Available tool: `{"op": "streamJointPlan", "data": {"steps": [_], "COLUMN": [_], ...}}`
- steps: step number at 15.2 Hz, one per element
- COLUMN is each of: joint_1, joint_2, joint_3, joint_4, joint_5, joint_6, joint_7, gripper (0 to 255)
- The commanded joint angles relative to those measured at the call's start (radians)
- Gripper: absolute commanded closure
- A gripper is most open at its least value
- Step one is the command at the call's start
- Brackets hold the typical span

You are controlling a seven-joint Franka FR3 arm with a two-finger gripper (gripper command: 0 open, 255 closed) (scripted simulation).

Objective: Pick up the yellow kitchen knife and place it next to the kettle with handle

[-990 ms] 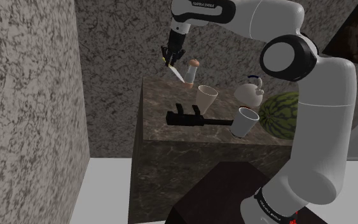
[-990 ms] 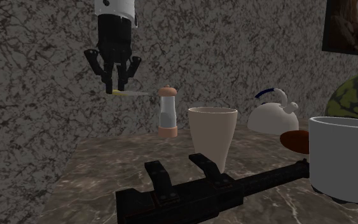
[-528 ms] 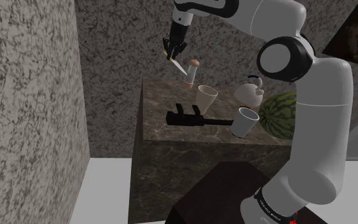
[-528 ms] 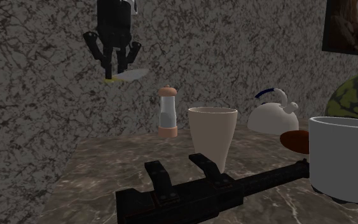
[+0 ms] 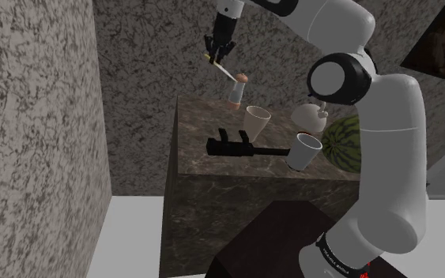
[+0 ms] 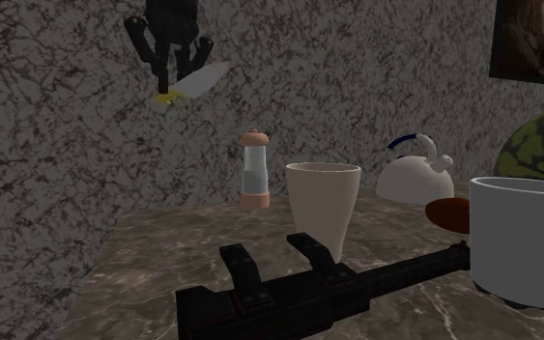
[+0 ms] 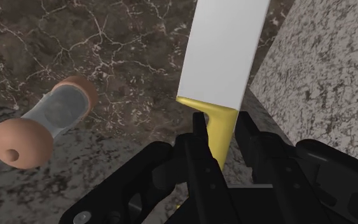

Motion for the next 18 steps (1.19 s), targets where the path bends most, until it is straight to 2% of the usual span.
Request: {"op": "streamJointPlan", "data": {"steps": [1,3,7,12,18], "joint_1": [0.000,-0.025,-0.076,-0.138,-0.211], "joint_2": [0.031,-0.086,-0.228,-0.346,-0.441], "joint_3": [0.001,-0.006,-0.024,-0.055,-0.101], "joint_4": [0.076,-0.118,-0.341,-0.515,-0.647], "joint_5": [0.000,0.003,0.010,0.018,0.026], "joint_6": [-0.046,0.031,0.110,0.164,0.196], "joint_7": [0.002,-0.032,-0.104,-0.200,-0.323], "gripper": [255,255,255,255,255]}}
